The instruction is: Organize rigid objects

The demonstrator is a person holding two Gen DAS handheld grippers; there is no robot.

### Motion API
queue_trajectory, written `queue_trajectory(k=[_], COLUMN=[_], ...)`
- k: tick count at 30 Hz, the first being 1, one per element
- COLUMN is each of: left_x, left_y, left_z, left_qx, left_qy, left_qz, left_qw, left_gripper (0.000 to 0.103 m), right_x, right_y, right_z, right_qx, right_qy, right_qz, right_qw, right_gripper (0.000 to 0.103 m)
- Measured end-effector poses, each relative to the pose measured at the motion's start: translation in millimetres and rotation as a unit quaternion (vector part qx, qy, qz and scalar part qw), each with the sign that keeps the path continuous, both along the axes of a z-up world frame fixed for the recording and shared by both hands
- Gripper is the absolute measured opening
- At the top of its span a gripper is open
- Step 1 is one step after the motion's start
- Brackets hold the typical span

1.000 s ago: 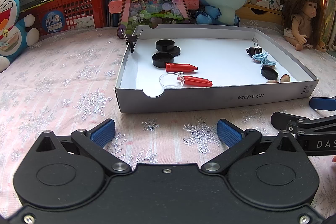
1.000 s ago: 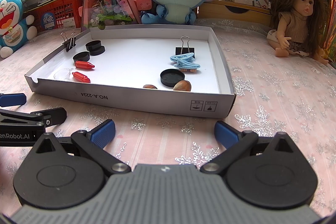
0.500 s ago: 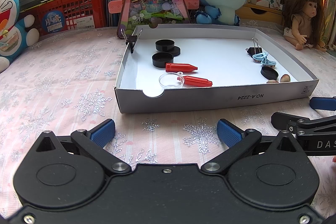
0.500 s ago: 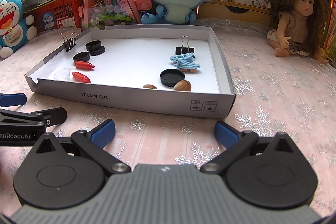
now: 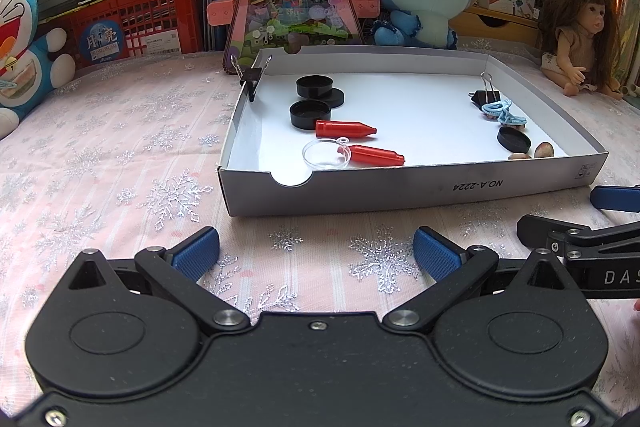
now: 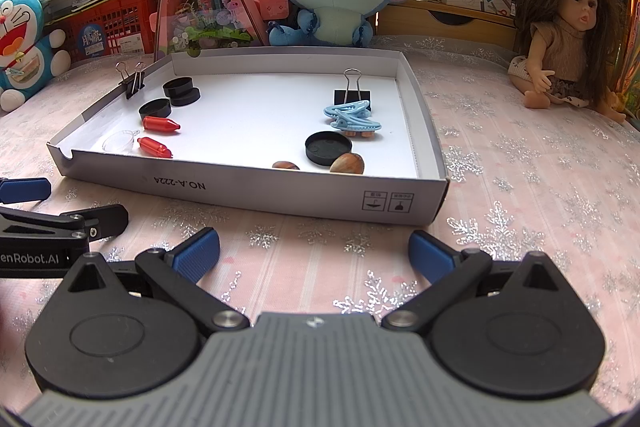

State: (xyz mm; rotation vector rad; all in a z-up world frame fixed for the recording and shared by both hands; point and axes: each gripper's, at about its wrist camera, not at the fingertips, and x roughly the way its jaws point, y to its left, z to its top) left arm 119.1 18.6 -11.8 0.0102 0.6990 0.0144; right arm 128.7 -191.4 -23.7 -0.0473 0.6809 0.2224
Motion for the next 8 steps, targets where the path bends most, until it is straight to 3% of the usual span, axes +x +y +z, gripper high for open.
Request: queue_trajectory(k=[8], left_x=[-0.1], left_y=[-0.6], left_z=[0.1], left_qx=[0.0], left_qy=[0.0], left_qz=[-0.001], left_qw=[1.0], left_gripper=[0.103], right_x=[0.0], right_y=[-0.1], right_z=[0.0], right_qx=[0.0], right_qy=[0.0], right_qz=[0.0], right_qw=[1.0], right_gripper=[0.103])
